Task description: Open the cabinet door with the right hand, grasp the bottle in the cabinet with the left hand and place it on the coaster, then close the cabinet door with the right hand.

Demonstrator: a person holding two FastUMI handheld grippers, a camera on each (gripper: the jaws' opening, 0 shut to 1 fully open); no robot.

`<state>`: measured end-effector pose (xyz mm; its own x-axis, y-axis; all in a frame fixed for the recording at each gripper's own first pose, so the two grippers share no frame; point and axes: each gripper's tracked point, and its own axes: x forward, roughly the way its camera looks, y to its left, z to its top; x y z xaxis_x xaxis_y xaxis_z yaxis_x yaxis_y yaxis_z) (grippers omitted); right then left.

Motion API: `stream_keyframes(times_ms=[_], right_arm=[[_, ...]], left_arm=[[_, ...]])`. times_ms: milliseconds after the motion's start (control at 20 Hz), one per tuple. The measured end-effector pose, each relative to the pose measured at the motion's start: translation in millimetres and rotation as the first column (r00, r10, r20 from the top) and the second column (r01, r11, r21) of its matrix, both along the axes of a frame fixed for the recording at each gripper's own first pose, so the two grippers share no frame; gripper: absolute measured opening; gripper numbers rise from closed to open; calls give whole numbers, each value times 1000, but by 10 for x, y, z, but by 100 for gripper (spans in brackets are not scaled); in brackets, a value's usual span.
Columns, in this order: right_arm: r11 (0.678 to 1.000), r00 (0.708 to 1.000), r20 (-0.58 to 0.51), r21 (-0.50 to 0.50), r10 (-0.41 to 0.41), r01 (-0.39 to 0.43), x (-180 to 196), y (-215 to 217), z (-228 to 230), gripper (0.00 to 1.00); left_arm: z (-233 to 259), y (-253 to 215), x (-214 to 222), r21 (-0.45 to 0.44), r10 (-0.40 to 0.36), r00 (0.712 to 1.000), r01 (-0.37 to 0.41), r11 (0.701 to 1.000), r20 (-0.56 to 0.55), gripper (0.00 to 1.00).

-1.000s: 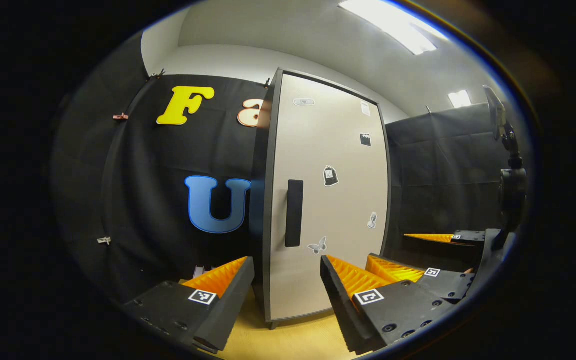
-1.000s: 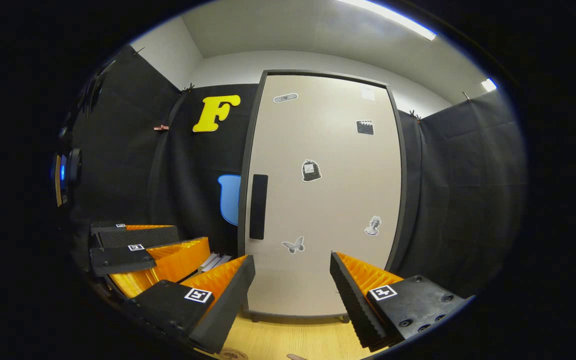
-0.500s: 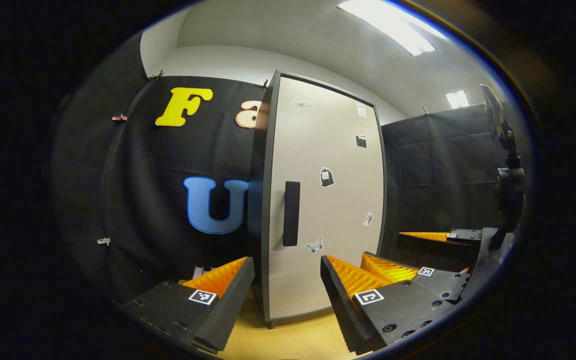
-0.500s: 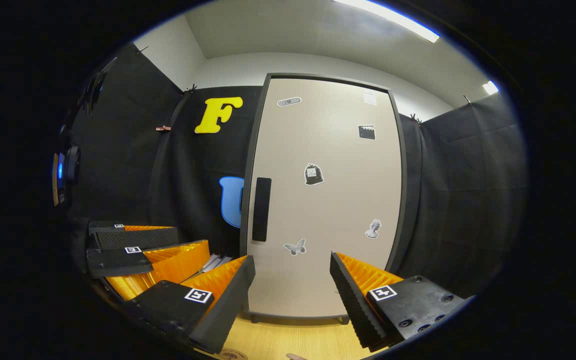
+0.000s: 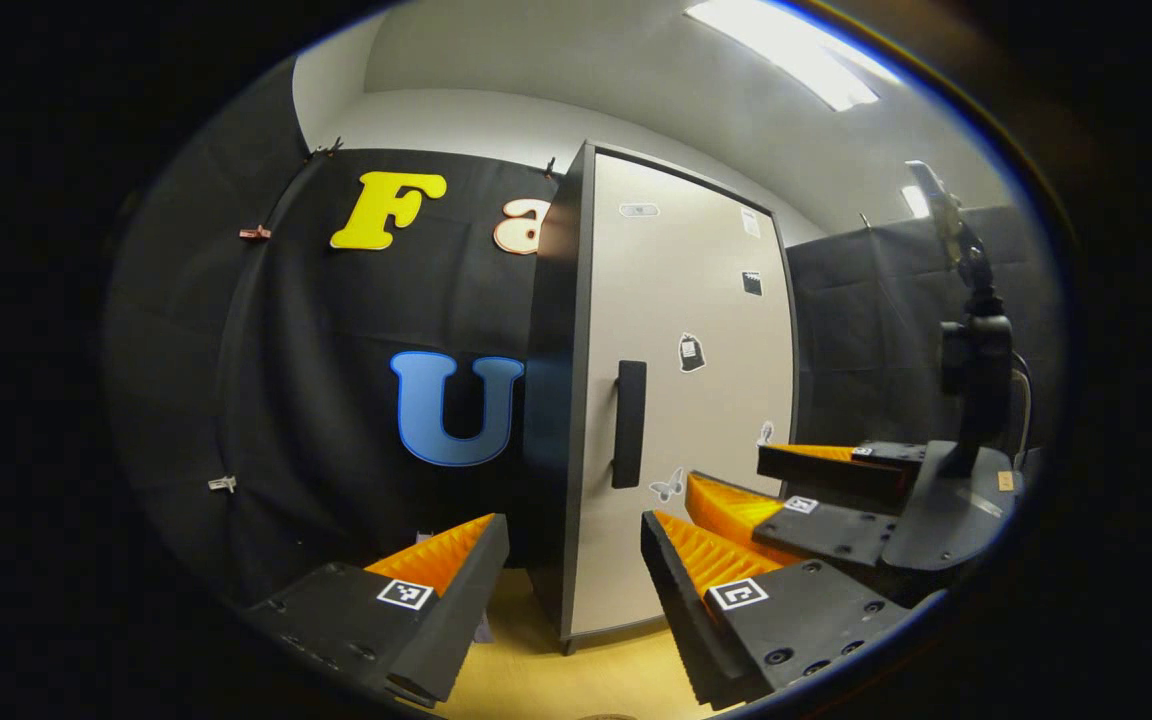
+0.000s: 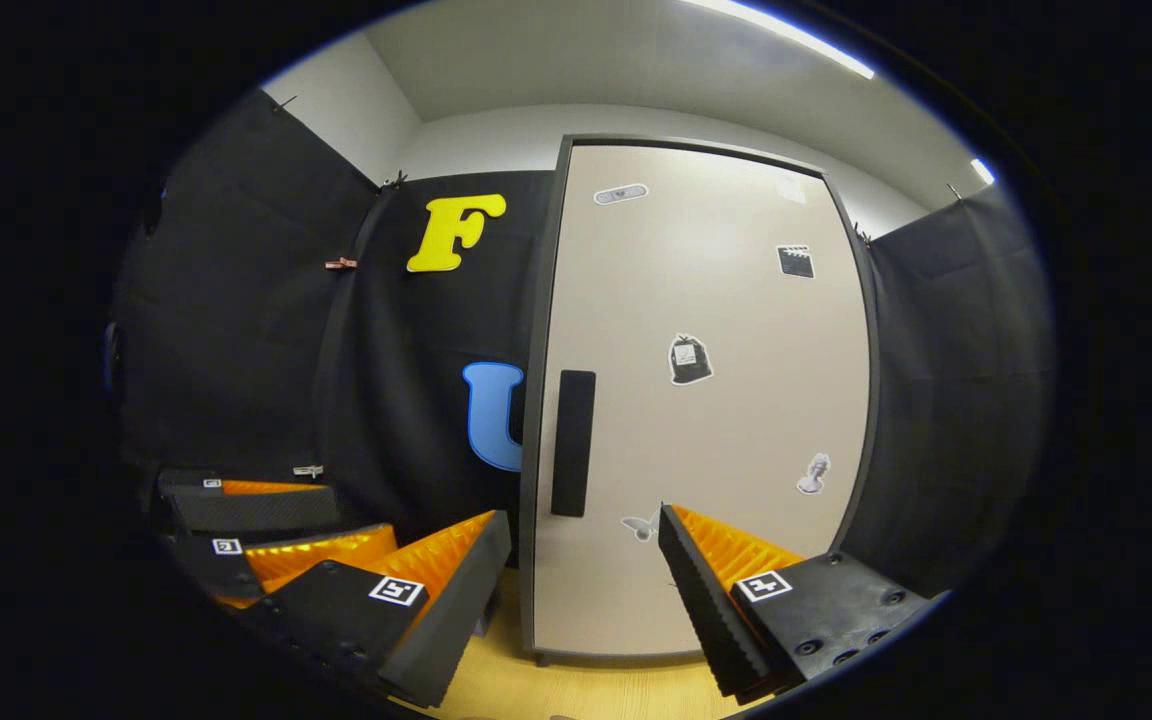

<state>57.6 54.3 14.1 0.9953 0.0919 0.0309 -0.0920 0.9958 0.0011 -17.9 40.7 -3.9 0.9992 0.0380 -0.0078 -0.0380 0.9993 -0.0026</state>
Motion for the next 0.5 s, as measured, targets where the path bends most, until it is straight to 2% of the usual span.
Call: stream_keyframes(times_ms=[200,500], right_arm=[[1000,1000,3,27,-4,4,351,94,0,97],[999,999,21,27,-31,30,798,120,-17,95]], left_arm=[[-62,238,-8,-8,32,999,-32,999,-11,85],[-169,345,24,-75,-19,1000,17,997,-22,85]])
